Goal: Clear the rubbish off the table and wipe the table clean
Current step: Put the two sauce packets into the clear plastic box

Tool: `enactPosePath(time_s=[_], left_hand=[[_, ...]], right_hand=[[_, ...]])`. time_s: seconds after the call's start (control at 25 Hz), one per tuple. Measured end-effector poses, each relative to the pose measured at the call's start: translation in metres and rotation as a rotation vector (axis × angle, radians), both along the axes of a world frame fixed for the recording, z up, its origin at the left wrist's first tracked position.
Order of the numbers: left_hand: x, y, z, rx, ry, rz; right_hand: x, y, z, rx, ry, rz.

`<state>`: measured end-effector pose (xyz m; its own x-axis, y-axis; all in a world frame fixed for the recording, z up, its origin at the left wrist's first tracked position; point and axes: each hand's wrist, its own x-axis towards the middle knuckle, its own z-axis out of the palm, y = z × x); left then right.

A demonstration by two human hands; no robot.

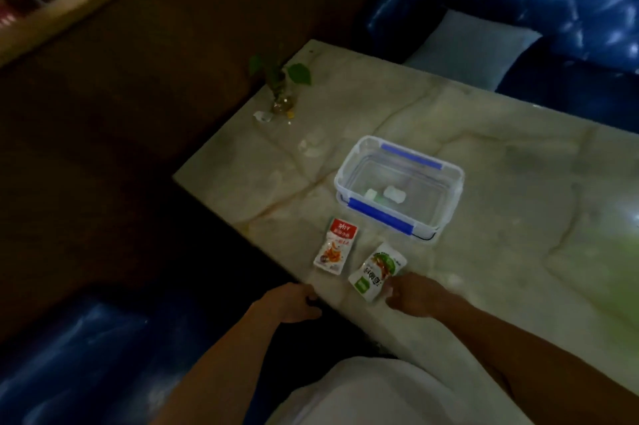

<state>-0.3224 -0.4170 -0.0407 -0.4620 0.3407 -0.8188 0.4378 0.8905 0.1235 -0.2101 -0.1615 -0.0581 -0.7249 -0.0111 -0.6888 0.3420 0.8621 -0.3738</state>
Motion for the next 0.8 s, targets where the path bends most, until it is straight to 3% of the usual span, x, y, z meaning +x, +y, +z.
enactPosePath(time_s=[0.4,0.56,0.8], left_hand=[[-0.092,0.084,-0.005,0.216,0.162,-0.210],[-0.122,0.094,-0.012,0.283,0.272,-0.371],[-0.136,0.101,-0.034,0.292,0.228,-0.545]], right_hand=[[-0.021,0.002,0.001,0.149,0.094,-0.502],[-0.040,-0.018,-0.004,0.217,0.046,-0.625],[-0.050,-0.040,-0.020,0.325,0.027,-0.737]])
